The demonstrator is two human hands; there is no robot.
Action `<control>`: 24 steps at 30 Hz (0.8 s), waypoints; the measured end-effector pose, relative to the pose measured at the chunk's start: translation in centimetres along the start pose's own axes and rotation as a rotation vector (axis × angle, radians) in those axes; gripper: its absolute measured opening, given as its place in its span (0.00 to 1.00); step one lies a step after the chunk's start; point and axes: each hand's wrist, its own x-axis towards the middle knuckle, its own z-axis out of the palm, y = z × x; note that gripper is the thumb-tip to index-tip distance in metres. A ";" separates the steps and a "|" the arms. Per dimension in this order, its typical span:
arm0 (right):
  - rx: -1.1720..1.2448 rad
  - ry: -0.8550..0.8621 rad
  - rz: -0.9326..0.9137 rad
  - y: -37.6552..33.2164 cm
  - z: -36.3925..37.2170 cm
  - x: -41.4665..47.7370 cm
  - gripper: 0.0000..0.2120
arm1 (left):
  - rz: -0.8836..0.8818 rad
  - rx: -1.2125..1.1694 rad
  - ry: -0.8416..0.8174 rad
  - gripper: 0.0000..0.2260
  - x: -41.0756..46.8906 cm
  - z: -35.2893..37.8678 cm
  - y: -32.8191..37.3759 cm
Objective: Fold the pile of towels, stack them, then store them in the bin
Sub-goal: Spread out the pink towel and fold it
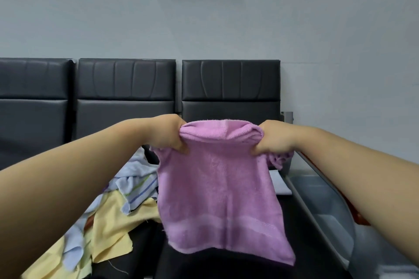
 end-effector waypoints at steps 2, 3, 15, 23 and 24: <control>0.032 -0.039 0.005 0.9 0.6 0.8 0.08 | 0.003 0.092 0.003 0.07 0.8 0.4 -0.4; 0.028 -0.042 0.002 1.1 0.8 1.3 0.07 | 0.007 0.138 0.012 0.07 1.3 0.7 -0.5; -0.368 0.548 -0.141 1.2 0.6 9.0 0.09 | -0.020 0.378 0.409 0.06 5.6 1.8 -3.1; 0.010 -0.228 0.040 4.5 8.1 5.8 0.07 | -0.088 0.104 -0.125 0.10 4.3 12.2 -6.3; 0.034 -0.308 0.084 5.2 9.5 5.7 0.09 | -0.107 -0.007 -0.218 0.10 4.1 14.2 -6.8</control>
